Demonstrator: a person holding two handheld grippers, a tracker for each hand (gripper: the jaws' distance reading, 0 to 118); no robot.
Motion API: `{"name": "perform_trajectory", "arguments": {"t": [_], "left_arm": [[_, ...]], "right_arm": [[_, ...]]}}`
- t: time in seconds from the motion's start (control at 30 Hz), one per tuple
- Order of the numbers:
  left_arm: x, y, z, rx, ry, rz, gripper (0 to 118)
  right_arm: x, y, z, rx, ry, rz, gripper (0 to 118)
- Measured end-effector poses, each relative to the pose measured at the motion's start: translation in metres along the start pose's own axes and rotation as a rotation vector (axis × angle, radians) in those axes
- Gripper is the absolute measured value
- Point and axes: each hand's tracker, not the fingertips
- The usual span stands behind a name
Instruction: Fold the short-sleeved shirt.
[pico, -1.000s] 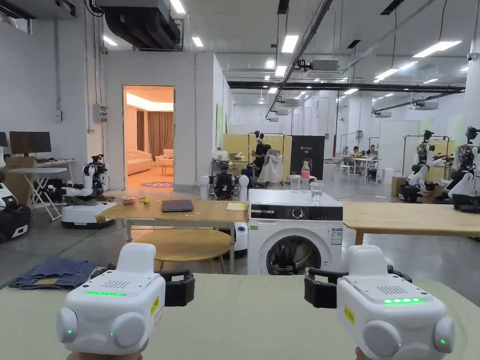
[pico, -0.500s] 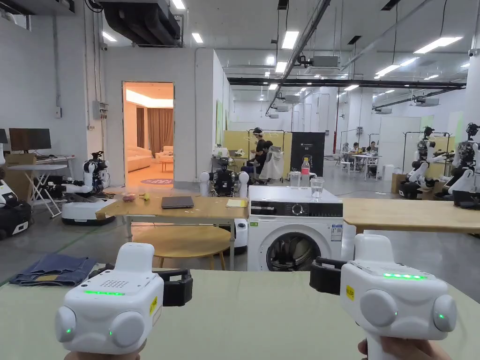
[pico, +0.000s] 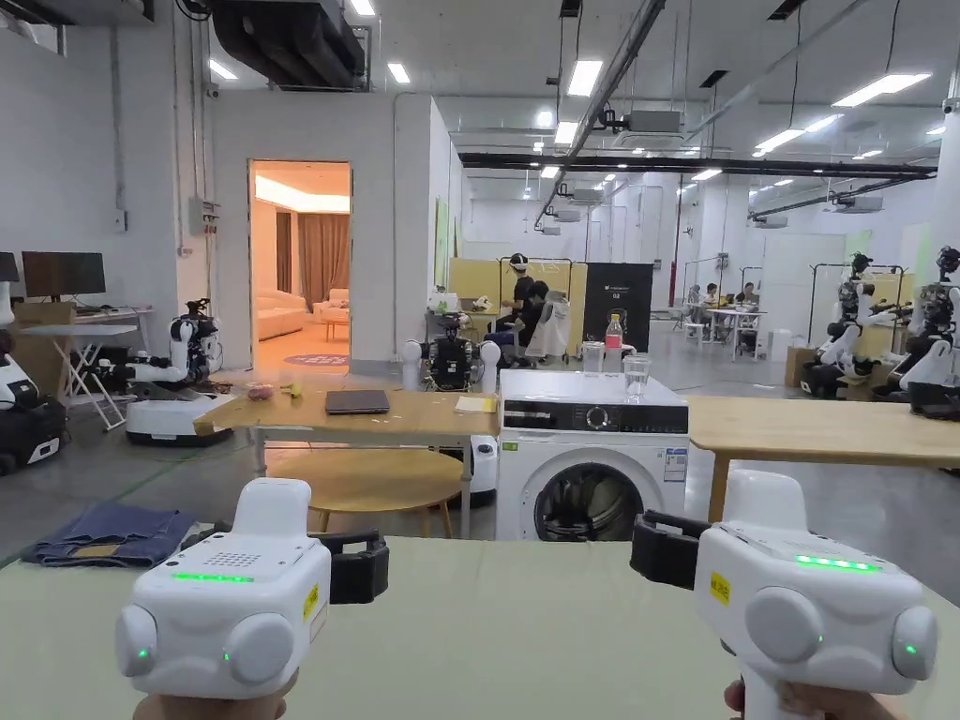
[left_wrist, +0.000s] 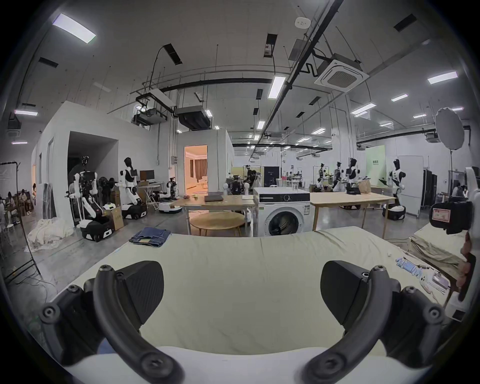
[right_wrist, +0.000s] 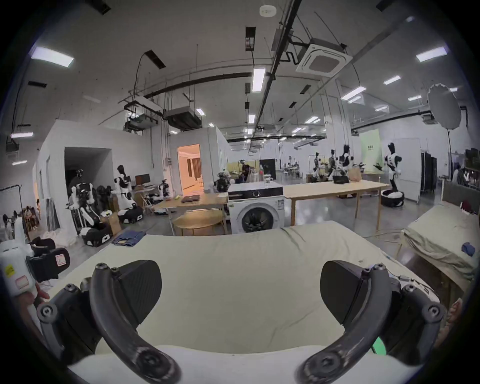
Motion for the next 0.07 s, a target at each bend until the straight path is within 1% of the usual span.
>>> {"name": "perform_trajectory", "arguments": {"t": [0.07], "left_arm": [[0.0011, 0.0003, -0.0001, 0.0, 0.002, -0.001, 117]], "right_arm": [[0.0012, 0.0013, 0.0, -0.024, 0.018, -0.006, 118]]}}
